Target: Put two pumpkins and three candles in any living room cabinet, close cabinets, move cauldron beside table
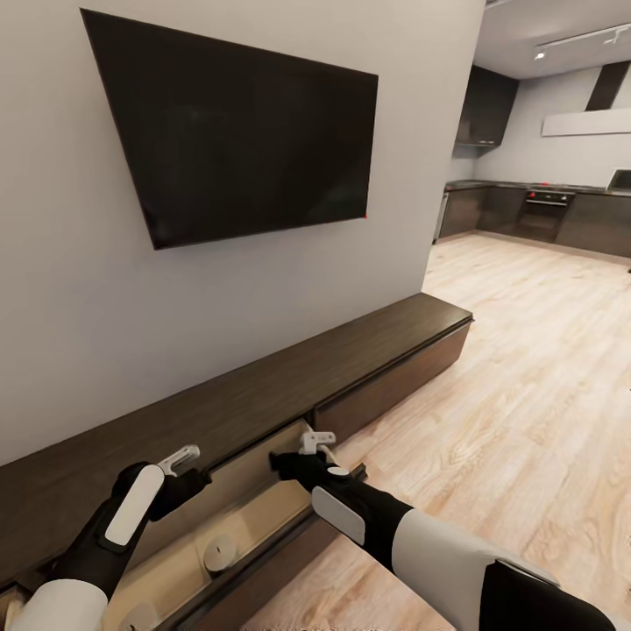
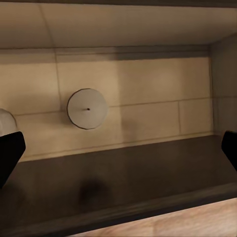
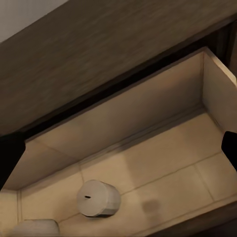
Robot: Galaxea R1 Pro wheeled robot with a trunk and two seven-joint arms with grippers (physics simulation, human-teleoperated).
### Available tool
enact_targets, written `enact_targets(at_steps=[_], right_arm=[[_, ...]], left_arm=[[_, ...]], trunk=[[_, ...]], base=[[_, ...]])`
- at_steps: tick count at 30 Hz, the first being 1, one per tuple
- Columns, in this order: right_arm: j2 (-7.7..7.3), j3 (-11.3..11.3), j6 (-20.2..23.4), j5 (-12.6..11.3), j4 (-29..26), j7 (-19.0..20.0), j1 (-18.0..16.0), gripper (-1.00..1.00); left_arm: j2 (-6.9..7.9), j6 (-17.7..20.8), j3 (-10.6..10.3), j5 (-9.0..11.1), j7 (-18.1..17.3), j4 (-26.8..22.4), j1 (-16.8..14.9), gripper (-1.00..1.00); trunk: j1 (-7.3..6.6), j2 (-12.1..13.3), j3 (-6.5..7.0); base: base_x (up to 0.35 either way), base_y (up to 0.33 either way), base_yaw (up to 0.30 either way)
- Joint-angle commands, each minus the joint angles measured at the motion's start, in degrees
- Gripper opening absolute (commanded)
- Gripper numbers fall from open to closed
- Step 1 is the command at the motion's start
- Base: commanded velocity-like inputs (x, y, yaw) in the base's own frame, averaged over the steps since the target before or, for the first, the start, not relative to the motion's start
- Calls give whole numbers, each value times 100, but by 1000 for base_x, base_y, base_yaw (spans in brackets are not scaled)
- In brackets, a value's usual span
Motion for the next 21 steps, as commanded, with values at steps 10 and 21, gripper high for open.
enact_targets(at_steps=[10, 21], right_arm=[[0, 38, -3, 36, -6, 162, -9, 100], [0, 35, -217, 30, 3, 179, -9, 100]], left_arm=[[3, 6, -4, 61, 55, -8, -2, 100], [3, 4, -10, 61, 57, -8, -2, 100]], trunk=[[-1, -3, -98], [-1, -3, -191]], base=[[0, 0, -35], [0, 0, -138]])
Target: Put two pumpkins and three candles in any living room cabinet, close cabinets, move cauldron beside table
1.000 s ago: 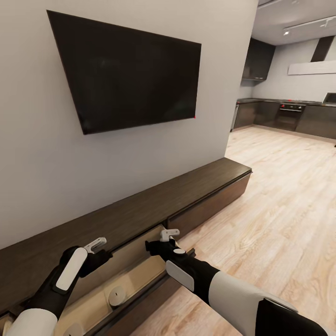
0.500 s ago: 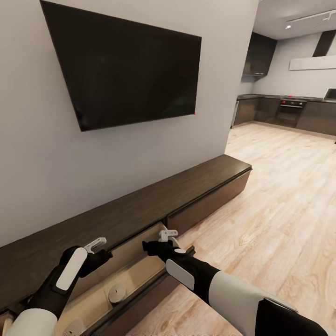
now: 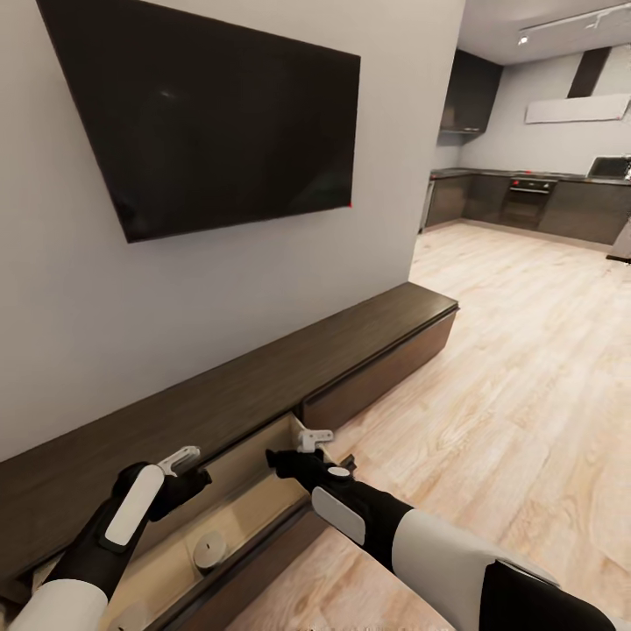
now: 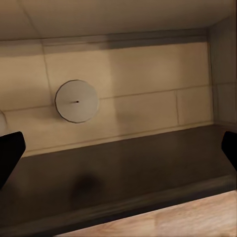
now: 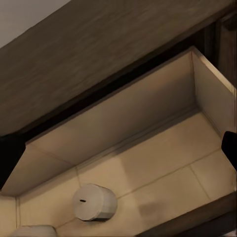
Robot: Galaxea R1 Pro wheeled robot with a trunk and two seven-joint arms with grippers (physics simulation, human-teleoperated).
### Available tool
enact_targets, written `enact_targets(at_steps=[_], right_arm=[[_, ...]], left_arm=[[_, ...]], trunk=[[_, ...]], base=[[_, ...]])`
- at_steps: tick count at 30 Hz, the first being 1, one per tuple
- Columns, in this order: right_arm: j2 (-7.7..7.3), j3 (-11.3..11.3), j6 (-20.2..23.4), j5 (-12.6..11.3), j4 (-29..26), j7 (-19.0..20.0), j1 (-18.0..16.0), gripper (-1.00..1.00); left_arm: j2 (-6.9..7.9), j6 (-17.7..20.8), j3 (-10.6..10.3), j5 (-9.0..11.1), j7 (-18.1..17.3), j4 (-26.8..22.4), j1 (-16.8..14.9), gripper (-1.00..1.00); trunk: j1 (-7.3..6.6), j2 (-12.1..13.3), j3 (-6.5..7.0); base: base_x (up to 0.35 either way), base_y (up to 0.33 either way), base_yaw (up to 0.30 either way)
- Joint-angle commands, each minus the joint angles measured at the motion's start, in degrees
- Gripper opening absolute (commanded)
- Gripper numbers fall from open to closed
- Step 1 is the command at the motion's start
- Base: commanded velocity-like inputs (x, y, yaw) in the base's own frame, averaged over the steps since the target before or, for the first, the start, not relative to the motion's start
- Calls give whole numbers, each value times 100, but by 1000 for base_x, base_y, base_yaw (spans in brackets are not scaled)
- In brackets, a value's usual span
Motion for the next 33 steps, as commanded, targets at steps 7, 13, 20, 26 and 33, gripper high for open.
enact_targets(at_steps=[7, 13, 20, 26, 33], right_arm=[[0, 33, -26, -31, -4, -40, -10, 100], [0, 34, -31, -31, -4, -44, -10, 100], [0, 33, -31, -32, -4, -44, -10, 100], [0, 33, -31, -34, -4, -44, -10, 100], [0, 25, -31, -38, -4, -44, -10, 100]], left_arm=[[3, 8, -8, 54, 56, -8, -2, 100], [3, 7, -16, 23, 62, -16, -2, 100], [5, 9, -9, -2, 61, -17, -2, 100], [4, 7, -8, -15, 62, -21, -2, 100], [4, 7, -16, -24, 62, -18, -2, 100]], trunk=[[-1, -3, -62], [-1, -3, -110], [-1, -3, -166], [-1, -3, -213], [-1, -3, -269]], base=[[0, 0, -157], [0, 0, -159], [0, 0, -159], [0, 0, -159], [0, 0, -159]])
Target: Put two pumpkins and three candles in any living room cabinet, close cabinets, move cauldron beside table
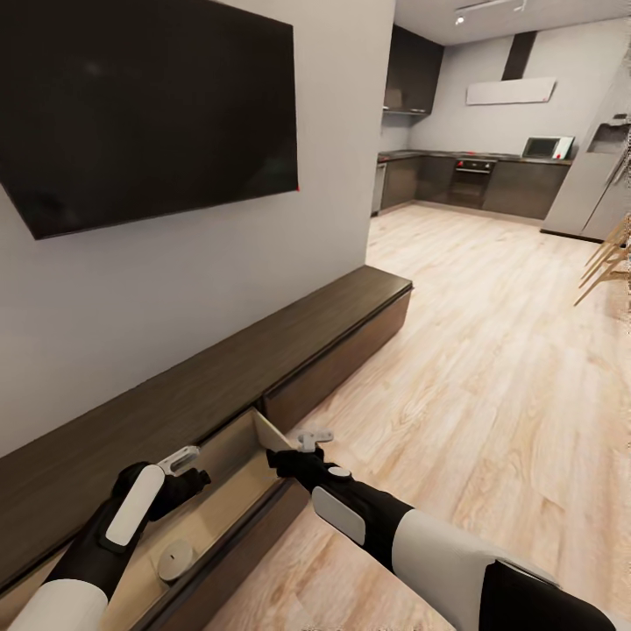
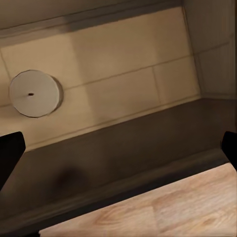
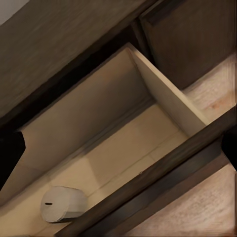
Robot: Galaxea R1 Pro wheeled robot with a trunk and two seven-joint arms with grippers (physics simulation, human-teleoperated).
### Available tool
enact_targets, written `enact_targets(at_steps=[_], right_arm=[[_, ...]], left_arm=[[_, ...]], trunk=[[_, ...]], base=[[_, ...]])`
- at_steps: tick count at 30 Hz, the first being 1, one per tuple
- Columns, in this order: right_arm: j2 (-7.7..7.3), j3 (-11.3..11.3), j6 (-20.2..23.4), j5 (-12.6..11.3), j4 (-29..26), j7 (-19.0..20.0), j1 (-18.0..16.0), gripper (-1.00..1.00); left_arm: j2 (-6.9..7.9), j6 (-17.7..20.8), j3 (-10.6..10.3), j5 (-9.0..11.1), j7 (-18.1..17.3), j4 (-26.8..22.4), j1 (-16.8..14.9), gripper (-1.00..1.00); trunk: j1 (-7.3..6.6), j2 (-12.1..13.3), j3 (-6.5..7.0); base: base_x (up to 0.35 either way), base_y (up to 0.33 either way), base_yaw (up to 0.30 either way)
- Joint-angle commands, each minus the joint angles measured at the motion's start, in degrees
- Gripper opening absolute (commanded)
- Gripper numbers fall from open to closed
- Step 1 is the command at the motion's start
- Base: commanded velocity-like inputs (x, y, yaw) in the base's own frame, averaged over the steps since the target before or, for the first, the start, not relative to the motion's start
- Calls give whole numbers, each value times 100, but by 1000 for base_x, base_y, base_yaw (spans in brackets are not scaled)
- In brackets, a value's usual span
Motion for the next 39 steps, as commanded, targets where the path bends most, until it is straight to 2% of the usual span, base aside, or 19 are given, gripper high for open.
enact_targets(at_steps=[1, 16, 22, 39], right_arm=[[0, 37, -9, -34, -1, -39, -10, 100], [0, 29, -9, -56, 22, -39, -10, 100], [0, 27, -9, -68, 23, -39, -10, 100], [0, 27, -9, -71, 22, -39, -10, 100]], left_arm=[[4, 6, -6, 60, 56, -8, -2, 100], [4, 11, 4, 119, 49, -26, -2, 100], [3, 13, -14, 142, 54, -334, -2, 100], [4, 14, -19, 117, 55, -386, -2, 100]], trunk=[[-1, -3, -13], [-1, -3, -133], [-132, 238, -73], [-506, 920, 97]], base=[[0, 0, -159], [0, 0, -159], [0, 0, -159], [0, 0, -155]])
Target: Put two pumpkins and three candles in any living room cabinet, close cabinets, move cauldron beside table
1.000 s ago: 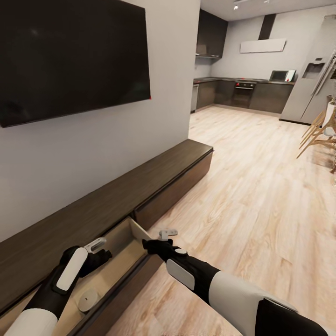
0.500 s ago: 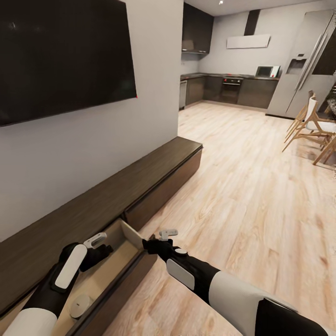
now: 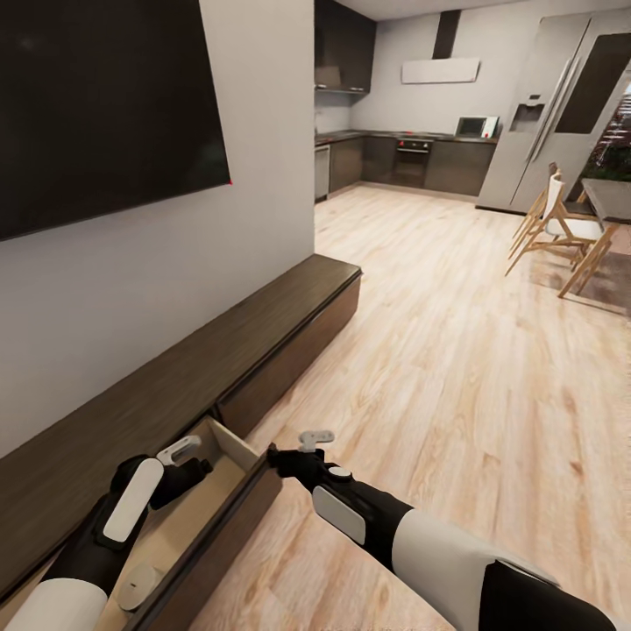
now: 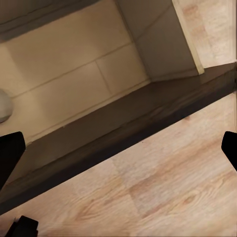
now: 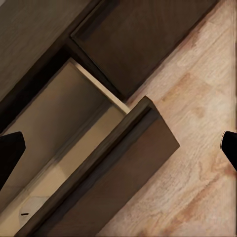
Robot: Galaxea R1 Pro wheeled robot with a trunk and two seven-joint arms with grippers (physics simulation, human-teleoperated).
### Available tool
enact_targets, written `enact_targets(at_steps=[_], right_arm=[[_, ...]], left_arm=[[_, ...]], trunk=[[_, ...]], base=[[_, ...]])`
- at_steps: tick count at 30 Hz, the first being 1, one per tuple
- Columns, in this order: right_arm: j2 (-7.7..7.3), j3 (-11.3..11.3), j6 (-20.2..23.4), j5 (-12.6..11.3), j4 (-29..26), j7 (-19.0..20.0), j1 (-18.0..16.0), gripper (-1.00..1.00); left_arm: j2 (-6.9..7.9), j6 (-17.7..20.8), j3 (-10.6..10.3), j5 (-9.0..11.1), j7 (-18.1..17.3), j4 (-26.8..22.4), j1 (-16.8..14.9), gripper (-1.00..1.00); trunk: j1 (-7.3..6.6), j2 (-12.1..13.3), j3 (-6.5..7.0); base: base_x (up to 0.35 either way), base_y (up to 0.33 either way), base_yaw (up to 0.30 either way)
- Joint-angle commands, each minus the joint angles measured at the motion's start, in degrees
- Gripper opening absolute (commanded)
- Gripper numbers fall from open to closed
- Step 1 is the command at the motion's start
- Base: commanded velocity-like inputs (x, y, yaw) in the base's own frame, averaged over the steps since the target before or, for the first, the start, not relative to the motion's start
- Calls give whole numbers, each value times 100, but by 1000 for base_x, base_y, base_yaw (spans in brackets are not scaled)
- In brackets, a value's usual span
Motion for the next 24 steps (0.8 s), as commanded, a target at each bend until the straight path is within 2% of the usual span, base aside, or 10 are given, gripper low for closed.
enact_targets(at_steps=[1, 24], right_arm=[[0, 37, -9, -33, -4, -39, -10, 100], [0, 31, -9, -37, -2, -39, -10, 100]], left_arm=[[4, 5, -6, 62, 57, -8, -2, 100], [4, 5, -3, 53, 56, -8, -2, 100]], trunk=[[-23, 39, 5], [-528, 961, 234]], base=[[0, 0, -144], [0, 0, -142]])
